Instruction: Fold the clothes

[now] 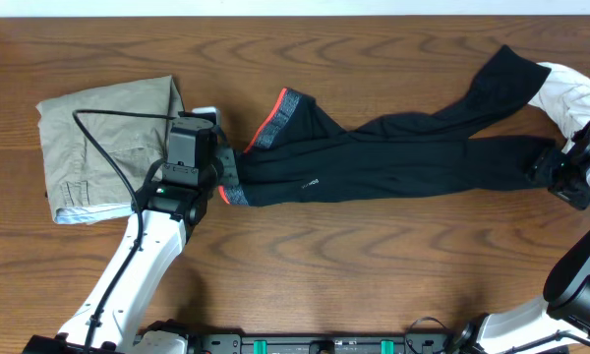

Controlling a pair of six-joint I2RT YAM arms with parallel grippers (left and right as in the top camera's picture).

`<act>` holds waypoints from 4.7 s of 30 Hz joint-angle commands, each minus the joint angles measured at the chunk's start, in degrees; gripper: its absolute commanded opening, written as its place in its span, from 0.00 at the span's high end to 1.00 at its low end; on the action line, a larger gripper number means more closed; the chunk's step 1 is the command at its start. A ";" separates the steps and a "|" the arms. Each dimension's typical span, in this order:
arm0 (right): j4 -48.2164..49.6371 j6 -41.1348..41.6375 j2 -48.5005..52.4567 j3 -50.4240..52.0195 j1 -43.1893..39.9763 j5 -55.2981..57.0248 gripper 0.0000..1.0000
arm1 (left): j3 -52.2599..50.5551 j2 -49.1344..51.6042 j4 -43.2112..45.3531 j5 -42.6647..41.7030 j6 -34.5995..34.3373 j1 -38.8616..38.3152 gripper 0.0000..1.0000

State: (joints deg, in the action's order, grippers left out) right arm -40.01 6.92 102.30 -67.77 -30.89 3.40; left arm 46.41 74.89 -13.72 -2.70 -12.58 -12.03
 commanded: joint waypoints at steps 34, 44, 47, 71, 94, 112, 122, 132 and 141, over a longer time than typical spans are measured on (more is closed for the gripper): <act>12.20 -4.46 5.73 0.17 -0.66 -0.42 0.28 | -0.11 9.81 -10.93 -4.59 0.02 0.17 0.27; 12.66 -4.46 5.73 0.17 -0.66 -0.42 0.40 | -0.11 12.92 -9.64 -4.59 -0.24 0.17 0.25; 12.68 -4.46 5.73 0.17 -0.66 -0.44 0.40 | -0.13 14.40 -8.04 -4.72 -2.19 0.17 0.25; 8.94 -4.44 5.73 0.17 -0.66 -11.47 0.99 | -0.11 12.22 -11.10 -11.89 -2.54 0.17 0.94; -13.57 11.69 -2.58 -0.11 -7.96 -3.80 0.99 | -0.11 -1.55 -32.89 -14.86 -2.54 -0.31 0.94; -4.33 -3.41 -5.66 -0.11 -3.65 -28.92 0.99 | 0.11 -4.46 1.42 -10.19 3.15 -0.24 0.40; -4.11 -4.48 -5.66 -0.11 3.23 -26.93 0.97 | 0.52 14.38 17.59 -12.33 2.91 -0.20 0.29; -6.14 -4.90 -5.66 -0.11 3.87 -25.94 0.98 | 9.57 32.20 19.85 -16.63 4.04 -0.13 0.28; -6.25 -4.87 -5.64 -0.09 3.91 -25.90 0.98 | 12.00 39.17 20.06 -18.93 5.92 -0.13 0.29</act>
State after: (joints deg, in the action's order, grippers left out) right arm -46.13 3.16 97.21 -67.70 -27.62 -22.48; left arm 58.19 111.50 6.94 -20.78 -8.78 -12.21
